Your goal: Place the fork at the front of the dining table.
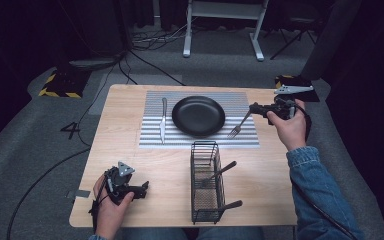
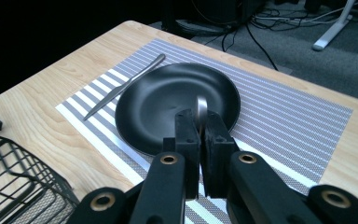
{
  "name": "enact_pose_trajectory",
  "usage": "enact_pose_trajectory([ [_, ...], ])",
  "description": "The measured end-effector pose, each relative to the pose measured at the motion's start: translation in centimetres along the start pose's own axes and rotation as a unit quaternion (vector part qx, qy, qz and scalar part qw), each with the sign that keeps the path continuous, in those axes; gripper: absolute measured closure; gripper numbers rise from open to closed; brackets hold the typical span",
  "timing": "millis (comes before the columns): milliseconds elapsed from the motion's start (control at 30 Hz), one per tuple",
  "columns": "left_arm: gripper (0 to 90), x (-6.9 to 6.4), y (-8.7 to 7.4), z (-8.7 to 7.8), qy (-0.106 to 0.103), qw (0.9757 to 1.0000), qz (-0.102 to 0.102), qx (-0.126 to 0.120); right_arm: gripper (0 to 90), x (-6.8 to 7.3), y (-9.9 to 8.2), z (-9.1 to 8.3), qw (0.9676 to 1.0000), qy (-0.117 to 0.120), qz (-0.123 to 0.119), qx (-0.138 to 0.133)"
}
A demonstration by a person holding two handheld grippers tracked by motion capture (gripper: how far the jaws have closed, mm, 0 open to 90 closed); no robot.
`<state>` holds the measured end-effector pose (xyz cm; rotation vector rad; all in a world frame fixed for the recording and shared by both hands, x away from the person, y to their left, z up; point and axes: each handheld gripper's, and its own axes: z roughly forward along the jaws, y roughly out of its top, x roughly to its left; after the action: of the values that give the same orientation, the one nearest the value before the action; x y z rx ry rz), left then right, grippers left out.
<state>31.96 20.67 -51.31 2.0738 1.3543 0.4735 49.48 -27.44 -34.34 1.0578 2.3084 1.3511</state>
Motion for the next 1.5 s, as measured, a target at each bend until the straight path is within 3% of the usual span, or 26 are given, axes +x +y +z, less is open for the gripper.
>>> enact_pose_trajectory([
  [300, 0.0, 0.0, 0.0, 0.0, 0.0, 1.0, 0.0, 0.0, 87.0, -0.6, -2.1, 2.6, 0.9997, 0.001, 0.023, 0.013],
  [733, 0.0, 0.0, 0.0, 0.0, 0.0, 1.0, 0.0, 0.0, 85.9, -1.6, -2.2, 3.2, 0.9989, -0.004, 0.047, 0.004],
  [967, 0.0, 0.0, 0.0, 0.0, 0.0, 1.0, -0.001, -0.001, 78.7, -3.1, -2.3, 3.7, 0.9982, -0.018, 0.056, 0.013],
  [1200, 0.1, 0.0, 0.0, 0.0, 0.0, 1.0, -0.001, -0.001, 65.3, -4.5, -2.9, 4.0, 0.9973, -0.034, 0.063, 0.02],
  [1500, 0.0, 0.0, 0.0, 0.0, 0.0, 1.0, -0.001, -0.001, 61.7, -6.0, -4.1, 3.8, 0.9956, -0.048, 0.076, 0.026],
])
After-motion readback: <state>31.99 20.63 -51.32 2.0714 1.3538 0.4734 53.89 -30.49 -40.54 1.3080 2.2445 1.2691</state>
